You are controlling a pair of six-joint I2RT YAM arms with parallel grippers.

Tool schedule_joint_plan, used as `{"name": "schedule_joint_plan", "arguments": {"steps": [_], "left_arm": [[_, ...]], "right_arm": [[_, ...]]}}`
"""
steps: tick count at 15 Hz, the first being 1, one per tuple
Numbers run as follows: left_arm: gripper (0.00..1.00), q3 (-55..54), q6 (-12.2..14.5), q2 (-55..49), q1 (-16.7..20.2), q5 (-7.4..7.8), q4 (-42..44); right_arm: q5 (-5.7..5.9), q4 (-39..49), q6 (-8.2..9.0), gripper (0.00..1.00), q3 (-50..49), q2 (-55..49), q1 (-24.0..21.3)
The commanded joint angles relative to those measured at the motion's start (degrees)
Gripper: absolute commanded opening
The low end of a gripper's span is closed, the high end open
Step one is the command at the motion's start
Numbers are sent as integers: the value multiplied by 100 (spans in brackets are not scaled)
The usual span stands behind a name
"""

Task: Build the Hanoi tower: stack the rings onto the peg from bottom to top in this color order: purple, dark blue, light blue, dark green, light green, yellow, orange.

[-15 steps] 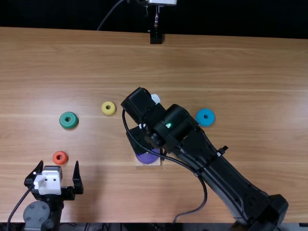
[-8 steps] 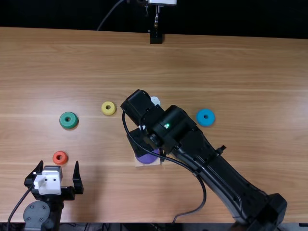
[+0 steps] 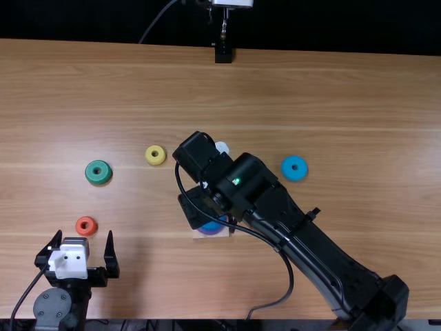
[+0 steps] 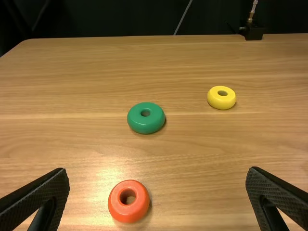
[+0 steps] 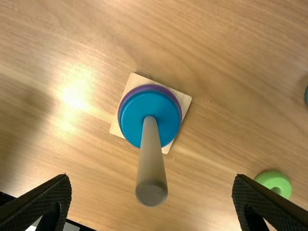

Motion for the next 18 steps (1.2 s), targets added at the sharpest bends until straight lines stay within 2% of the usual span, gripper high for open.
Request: {"name": "schedule_joint_plan", "arguments": {"steps": [1, 3, 4, 7, 9, 12, 14, 16, 17, 18], "left_arm": [[100, -600, 6, -67, 37, -37, -453], [100, -600, 6, -67, 37, -37, -453], [100, -600, 6, -67, 37, -37, -453], [100, -600, 6, -67, 37, -37, -453], [100, -600, 6, -67, 37, -37, -453], [100, -600, 6, -67, 37, -37, -453], [100, -600, 6, -67, 37, -37, -443], [100, -600, 6, -67, 37, -37, -443], [100, -600, 6, -67, 37, -37, -443], [100, -600, 6, -67, 37, -37, -453]], "right_arm": [[-2, 185, 16, 100, 272, -178, 0], [8, 523, 27, 100, 412, -169, -158], [8, 544, 27, 100, 465, -178, -378], [29, 491, 407, 100, 518, -160, -1002], [19, 460, 428, 100, 483, -134, -1415], [8, 460, 417, 100, 421, 218, -2109], [8, 491, 343, 100, 298, 376, -2505], [-34, 470, 322, 100, 228, 657, -2786], [-45, 470, 270, 100, 149, 754, -2874], [-45, 470, 27, 100, -1, 763, -2935]]}}
